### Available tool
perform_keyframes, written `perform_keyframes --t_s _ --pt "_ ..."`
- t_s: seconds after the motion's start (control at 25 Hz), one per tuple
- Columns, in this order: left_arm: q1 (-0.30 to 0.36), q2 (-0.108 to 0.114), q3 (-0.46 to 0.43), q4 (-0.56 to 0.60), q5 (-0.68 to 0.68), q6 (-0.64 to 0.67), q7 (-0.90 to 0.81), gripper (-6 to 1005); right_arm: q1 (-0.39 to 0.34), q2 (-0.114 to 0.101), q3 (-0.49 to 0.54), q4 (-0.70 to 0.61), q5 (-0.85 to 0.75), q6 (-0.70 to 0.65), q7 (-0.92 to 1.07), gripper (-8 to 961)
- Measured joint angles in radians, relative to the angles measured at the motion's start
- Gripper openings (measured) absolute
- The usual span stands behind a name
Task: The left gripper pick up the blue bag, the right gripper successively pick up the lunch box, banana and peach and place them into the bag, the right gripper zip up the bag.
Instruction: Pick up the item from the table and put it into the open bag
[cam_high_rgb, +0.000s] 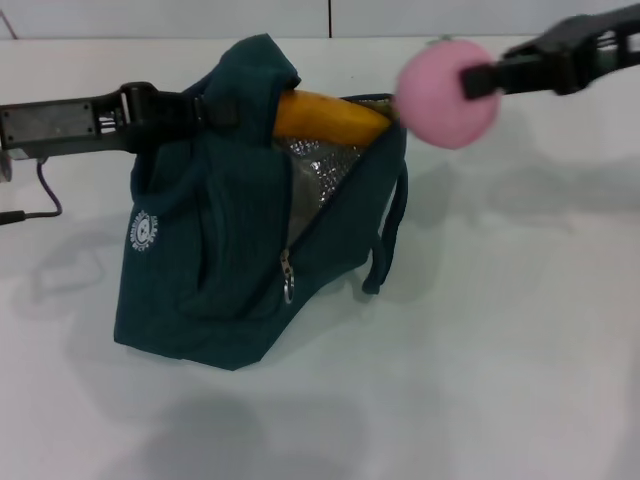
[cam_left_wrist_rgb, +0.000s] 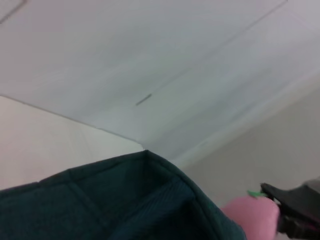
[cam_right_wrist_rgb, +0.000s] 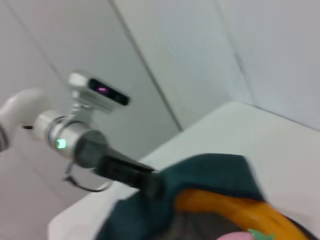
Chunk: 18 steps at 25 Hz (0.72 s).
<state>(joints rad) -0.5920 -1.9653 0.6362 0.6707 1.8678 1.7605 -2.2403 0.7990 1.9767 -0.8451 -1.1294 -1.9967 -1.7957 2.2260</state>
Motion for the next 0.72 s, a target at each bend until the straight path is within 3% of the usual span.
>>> perform_keyframes --t_s 0.16,0.4,0.72 --pt "0.008 0.002 -0.017 0.000 0.000 -0.002 0.004 36 0.021 0.040 -0.061 0.003 0.018 0.065 -0.050 82" --pt "0.025 0.002 -0.020 0.000 -0.001 -0.002 0.009 36 0.023 0.041 -0.273 0.025 0.092 0.267 -0.091 104" --pt "0.019 0.002 -0.019 0.000 -0.001 -0.003 0.015 36 0.074 0.041 -0.345 0.128 0.139 0.360 -0.131 132"
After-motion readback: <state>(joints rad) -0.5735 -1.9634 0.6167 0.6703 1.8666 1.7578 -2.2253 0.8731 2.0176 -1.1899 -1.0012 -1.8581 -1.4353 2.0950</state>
